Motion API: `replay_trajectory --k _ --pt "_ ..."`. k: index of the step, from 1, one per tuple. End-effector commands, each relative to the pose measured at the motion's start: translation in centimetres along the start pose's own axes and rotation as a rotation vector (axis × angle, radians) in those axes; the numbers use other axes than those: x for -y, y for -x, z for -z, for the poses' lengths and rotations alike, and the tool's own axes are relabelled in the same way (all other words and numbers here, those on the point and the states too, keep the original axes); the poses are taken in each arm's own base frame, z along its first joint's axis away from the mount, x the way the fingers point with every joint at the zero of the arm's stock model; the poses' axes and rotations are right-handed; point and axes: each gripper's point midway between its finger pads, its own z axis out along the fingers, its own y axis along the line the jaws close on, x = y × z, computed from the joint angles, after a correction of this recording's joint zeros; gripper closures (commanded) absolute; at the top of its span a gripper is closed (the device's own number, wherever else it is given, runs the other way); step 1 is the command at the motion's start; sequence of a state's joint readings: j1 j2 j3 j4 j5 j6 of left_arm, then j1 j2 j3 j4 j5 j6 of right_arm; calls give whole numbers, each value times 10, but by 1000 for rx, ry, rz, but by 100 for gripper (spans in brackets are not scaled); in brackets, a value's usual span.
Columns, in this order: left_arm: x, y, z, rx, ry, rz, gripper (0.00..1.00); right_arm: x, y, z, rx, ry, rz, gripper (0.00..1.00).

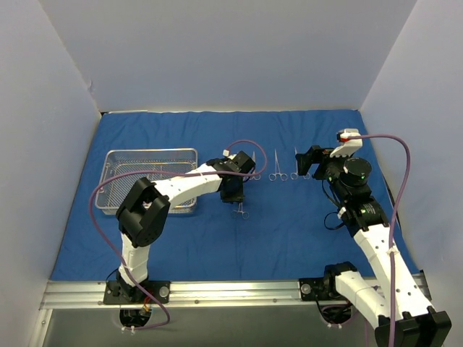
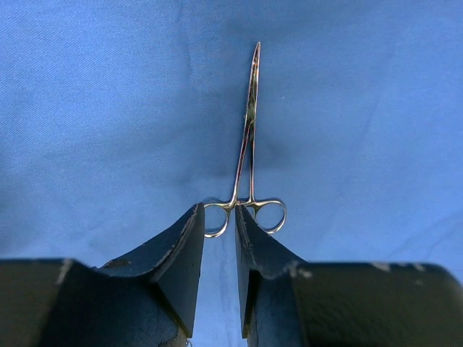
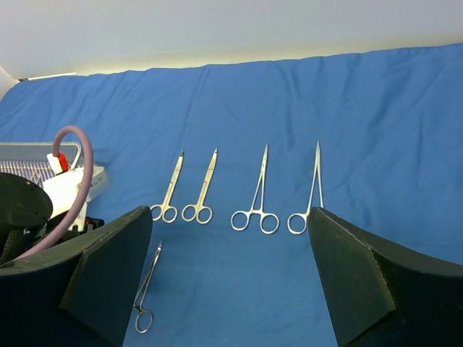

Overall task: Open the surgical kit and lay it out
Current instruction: Place the medical item in the surgical kit, then adjust the medical item in the surgical kit.

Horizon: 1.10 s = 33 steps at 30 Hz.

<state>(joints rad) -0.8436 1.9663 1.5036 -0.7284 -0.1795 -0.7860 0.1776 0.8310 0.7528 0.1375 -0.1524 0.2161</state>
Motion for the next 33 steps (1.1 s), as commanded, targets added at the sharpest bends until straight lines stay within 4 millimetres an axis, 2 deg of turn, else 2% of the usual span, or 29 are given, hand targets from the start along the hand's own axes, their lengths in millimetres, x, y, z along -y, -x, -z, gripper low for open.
replay_trajectory --k 1,13,19,29,33 --pt "2 3 5 16 -9 11 68 -2 7 1 30 2 10 16" --pt "13 -4 -19 -4 -39 -62 69 -2 5 -1 21 5 11 15" --pt "11 -10 -30 -25 -16 -79 73 -2 3 -2 14 5 11 16" --pt "4 -16 -32 -43 10 -75 74 -2 1 -3 5 6 13 16" --pt "4 -11 -23 -14 -3 -67 75 -3 1 -3 5 9 11 15"
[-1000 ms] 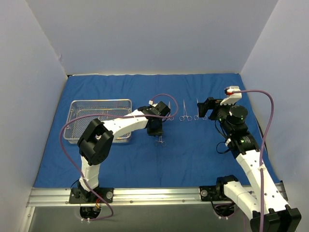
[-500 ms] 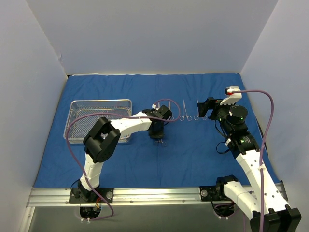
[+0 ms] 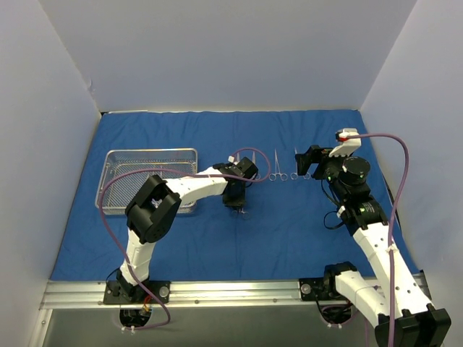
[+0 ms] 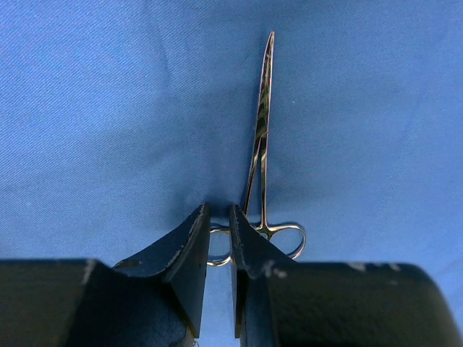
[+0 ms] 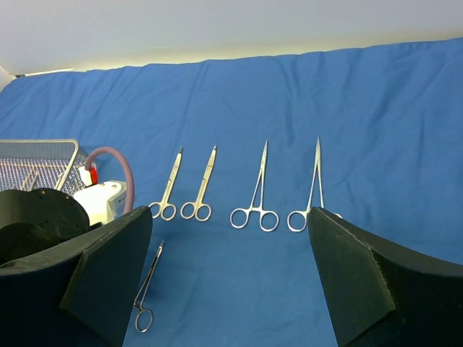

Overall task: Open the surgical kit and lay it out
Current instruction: Adjust the medical item in the surgical kit.

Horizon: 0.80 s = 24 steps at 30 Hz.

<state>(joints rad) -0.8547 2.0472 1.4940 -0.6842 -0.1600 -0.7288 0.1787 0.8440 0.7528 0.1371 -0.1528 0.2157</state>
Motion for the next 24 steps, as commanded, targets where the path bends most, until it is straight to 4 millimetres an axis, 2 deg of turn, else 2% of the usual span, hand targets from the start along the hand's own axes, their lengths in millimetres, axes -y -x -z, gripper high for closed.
replay_trajectory --k 1,12,17,24 --pt "3 7 10 37 -11 8 75 -4 5 -1 18 12 11 15" --pt "-11 1 21 42 17 25 75 -4 3 -2 13 12 10 16" --pt "-11 0 21 40 17 25 75 -3 3 -2 10 12 11 16" --pt "-20 -11 19 16 39 45 75 -3 2 -3 10 10 13 16"
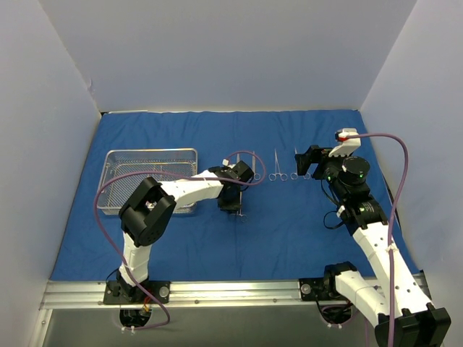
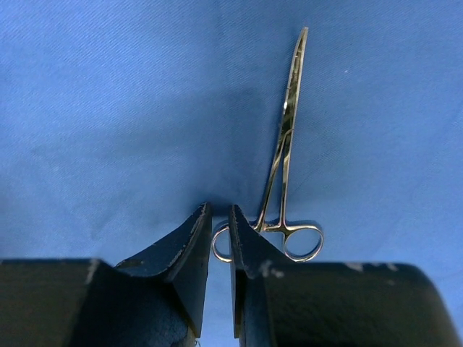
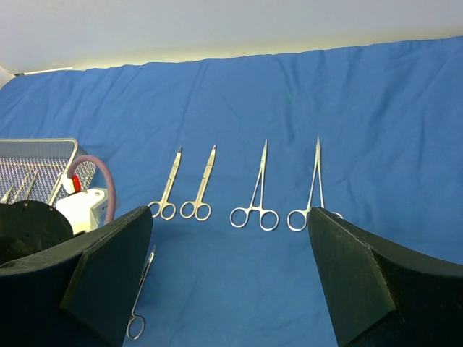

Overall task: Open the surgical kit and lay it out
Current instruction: Adjust the medical item in the surgical kit.

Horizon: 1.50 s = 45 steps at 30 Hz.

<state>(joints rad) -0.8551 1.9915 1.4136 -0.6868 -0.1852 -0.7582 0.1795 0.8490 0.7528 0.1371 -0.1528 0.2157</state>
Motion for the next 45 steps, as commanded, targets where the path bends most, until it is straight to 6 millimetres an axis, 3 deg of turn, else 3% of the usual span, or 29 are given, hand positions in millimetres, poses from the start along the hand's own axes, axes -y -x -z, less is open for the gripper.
replay_trajectory --k 1,13,18,24,31,40,45 --pt "-3 1 13 19 2 27 75 -3 3 -2 12 11 11 16" --pt "-3 1 17 22 -6 49 75 -4 3 -2 11 14 13 16" --pt "5 26 37 96 -22 51 75 -4 4 -2 14 16 13 16" --pt "21 59 47 176 -38 23 71 -5 5 -1 16 19 13 16" --pt "31 74 29 206 -28 -41 64 -5 4 -1 13 19 13 16" --pt "32 74 -3 188 26 -96 62 -6 3 -2 8 20 13 16" --pt "33 78 -10 194 44 -104 62 -6 3 -2 6 21 17 16"
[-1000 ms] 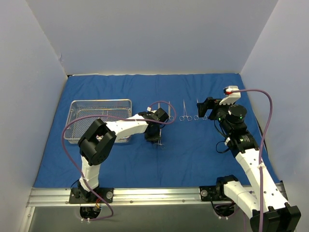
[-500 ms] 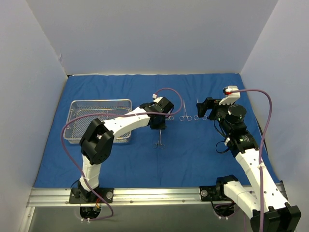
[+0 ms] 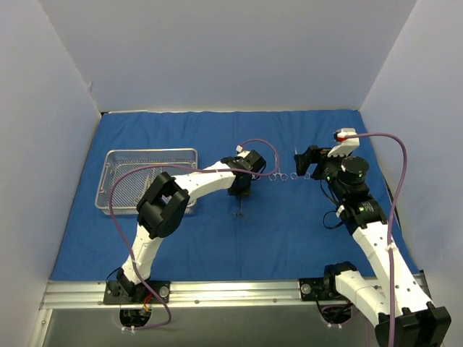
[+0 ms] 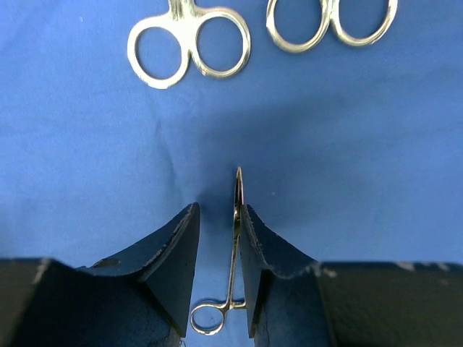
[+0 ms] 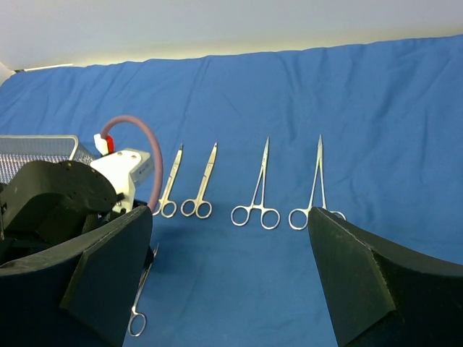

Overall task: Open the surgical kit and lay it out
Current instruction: Adjust the medical item in the surgical kit.

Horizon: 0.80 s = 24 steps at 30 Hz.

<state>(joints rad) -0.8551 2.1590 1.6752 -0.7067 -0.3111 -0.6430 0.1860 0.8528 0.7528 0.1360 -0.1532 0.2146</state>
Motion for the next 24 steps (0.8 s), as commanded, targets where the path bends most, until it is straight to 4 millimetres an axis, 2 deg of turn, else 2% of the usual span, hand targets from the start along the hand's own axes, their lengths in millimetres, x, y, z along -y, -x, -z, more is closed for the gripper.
replay_trajectory --k 1,15,24 --pt "7 20 2 56 0 -8 62 -4 4 -2 13 15 15 16" --pt "9 14 -4 44 1 -4 62 -4 3 -2 9 16 15 16" --pt "-5 4 -7 26 53 27 62 -5 2 -2 7 20 15 16"
